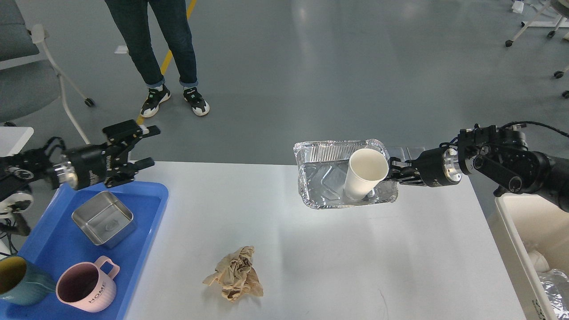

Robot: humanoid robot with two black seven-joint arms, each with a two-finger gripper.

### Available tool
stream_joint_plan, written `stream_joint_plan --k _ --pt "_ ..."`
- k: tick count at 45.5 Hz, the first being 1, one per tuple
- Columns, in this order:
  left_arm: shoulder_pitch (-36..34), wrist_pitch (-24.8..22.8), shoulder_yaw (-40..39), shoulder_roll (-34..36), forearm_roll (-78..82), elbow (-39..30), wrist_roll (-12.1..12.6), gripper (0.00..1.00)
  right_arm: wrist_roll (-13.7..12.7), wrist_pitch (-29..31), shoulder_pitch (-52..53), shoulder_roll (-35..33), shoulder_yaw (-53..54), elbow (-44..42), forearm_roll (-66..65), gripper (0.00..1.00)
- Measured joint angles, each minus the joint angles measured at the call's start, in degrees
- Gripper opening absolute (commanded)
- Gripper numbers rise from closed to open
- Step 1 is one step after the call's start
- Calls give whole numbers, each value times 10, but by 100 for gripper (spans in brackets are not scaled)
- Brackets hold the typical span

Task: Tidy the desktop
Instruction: 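Withdraw the left gripper back over the blue bin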

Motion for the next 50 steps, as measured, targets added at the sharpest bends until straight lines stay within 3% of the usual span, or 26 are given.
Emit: stream_joint_plan --k 11,19,25,36,38,45,47,50 --pt "15 -7 0 237 40 -156 11 99 0 -1 9 -1 1 0 0 0" --pt "9 -44 -2 375 48 -213 44 99 0 -3 15 1 1 -1 0 0" --pt "-9 -86 -9 451 49 -217 69 99 -1 -9 18 2 1 -1 0 0" --pt "-50 -121 -12 480 96 -213 101 99 -1 -11 19 -1 1 -1 1 0" --pt "-58 -121 -12 478 101 -213 116 99 -1 -11 19 -2 1 -1 1 0" --pt "-103 -122 -13 463 106 -215 229 99 0 -11 19 -7 1 -1 1 0" --pt "-115 -123 -13 448 107 -217 250 99 0 -11 19 -8 1 -1 1 0" --pt "-122 -127 -13 423 107 -218 263 99 0 -11 19 -10 2 0 1 0"
